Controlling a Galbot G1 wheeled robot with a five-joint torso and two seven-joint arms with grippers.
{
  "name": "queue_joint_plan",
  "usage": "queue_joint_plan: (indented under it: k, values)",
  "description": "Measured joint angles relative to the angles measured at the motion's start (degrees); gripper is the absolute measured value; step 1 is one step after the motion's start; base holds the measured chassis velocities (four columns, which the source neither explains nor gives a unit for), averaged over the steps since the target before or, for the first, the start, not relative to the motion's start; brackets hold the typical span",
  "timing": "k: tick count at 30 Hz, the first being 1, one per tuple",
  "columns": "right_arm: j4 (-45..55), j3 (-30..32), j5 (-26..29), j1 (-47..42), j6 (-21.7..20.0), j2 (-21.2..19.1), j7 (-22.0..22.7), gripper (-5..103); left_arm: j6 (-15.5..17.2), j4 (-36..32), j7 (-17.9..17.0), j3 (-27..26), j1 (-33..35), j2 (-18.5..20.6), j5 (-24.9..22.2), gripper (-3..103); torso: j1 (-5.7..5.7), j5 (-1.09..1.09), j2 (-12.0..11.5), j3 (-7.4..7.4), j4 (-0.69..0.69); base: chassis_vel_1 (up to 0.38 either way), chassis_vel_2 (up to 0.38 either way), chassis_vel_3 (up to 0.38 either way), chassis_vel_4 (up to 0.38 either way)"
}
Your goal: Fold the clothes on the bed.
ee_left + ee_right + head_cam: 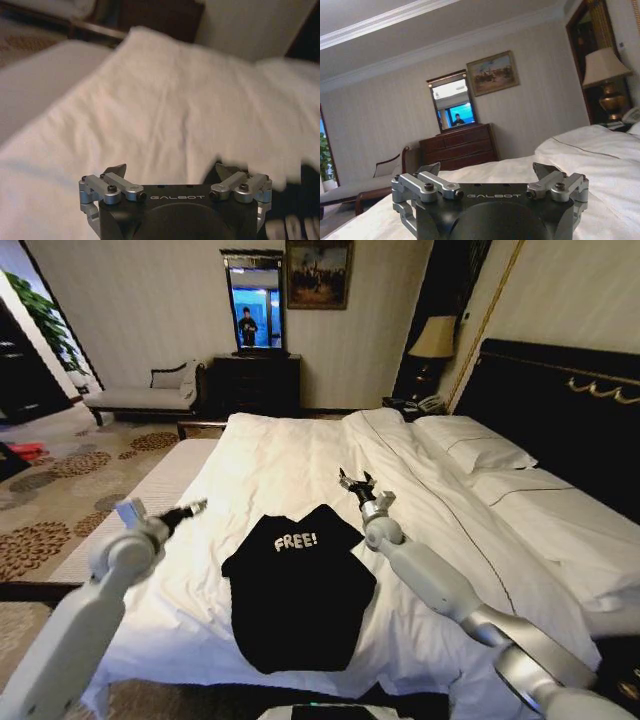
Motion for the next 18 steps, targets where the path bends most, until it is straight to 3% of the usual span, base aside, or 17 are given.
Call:
queue_joint_plan:
  k: [1, 5, 15, 18]
  values:
    - [0.0, 0.0, 0.0, 0.0, 0.0, 0.0, 0.0, 100, 0.0, 0.0, 0.0, 0.0, 0.0, 0.0, 0.0, 99, 0.0, 0.0, 0.0, 0.0, 0.0, 0.0, 0.0, 0.0, 0.0]
    - [2.59, 3.19, -0.27, -4.15, -0.15, -0.66, 0.35, 100, -0.63, 2.14, 0.23, 8.16, 0.95, -3.9, 9.31, 100, 0.01, -0.01, 0.0, 0.01, 0.01, 0.0, 0.0, 0.0, 0.0]
    - [4.93, 8.47, -0.63, -9.88, -0.23, -2.4, 0.35, 100, -2.25, 7.4, 1.02, 18.75, -2.41, -9.33, 16.6, 102, 0.02, 0.01, 0.0, 0.01, 0.02, 0.0, 0.0, 0.0, 0.0]
    - [5.4, 9.67, -0.55, -10.99, -0.25, -2.92, 0.31, 100, -2.54, 8.97, 1.11, 21.41, -3.23, -10.15, 18.14, 98, 0.02, 0.0, 0.0, 0.02, 0.02, 0.0, 0.0, 0.0, 0.0]
